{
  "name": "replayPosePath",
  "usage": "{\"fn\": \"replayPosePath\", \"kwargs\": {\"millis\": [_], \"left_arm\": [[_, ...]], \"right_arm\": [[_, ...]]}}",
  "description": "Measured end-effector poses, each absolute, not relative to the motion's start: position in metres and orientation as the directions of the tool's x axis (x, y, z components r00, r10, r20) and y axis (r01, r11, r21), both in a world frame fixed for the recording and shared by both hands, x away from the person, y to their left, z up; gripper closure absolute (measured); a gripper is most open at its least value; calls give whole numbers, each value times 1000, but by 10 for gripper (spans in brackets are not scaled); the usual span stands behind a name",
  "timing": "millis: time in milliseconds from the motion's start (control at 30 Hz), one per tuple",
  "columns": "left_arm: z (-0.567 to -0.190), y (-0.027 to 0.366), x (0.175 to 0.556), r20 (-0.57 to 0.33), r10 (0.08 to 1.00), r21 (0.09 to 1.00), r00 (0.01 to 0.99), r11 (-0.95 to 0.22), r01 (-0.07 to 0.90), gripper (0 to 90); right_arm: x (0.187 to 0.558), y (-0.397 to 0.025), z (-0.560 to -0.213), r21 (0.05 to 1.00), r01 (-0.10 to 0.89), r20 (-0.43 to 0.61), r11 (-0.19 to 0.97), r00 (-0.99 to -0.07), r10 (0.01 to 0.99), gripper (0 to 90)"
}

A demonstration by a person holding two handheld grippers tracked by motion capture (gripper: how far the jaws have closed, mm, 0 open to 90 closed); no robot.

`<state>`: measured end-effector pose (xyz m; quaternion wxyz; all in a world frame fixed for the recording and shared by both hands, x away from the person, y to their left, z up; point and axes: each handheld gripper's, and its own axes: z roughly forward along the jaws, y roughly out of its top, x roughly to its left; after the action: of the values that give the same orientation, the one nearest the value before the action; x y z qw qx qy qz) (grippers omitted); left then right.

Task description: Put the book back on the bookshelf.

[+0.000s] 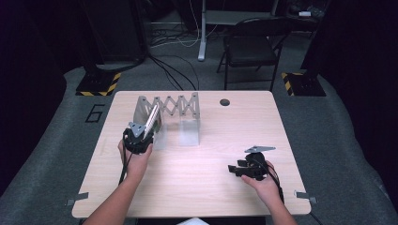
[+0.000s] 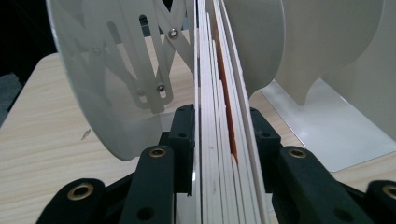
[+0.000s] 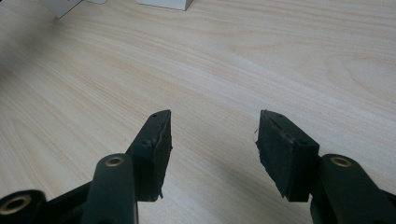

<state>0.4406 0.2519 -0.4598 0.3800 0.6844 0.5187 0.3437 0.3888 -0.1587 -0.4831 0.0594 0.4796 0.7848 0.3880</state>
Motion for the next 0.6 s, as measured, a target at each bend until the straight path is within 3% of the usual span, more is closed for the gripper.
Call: {"fn": "replayPosePath", "kwargs": {"millis": [600], "left_arm": [[-435, 257, 415, 47, 971, 910, 236, -139, 391, 657]], "right_arm": [[396, -148, -482, 670, 691, 271, 272, -569, 776, 448]]}}
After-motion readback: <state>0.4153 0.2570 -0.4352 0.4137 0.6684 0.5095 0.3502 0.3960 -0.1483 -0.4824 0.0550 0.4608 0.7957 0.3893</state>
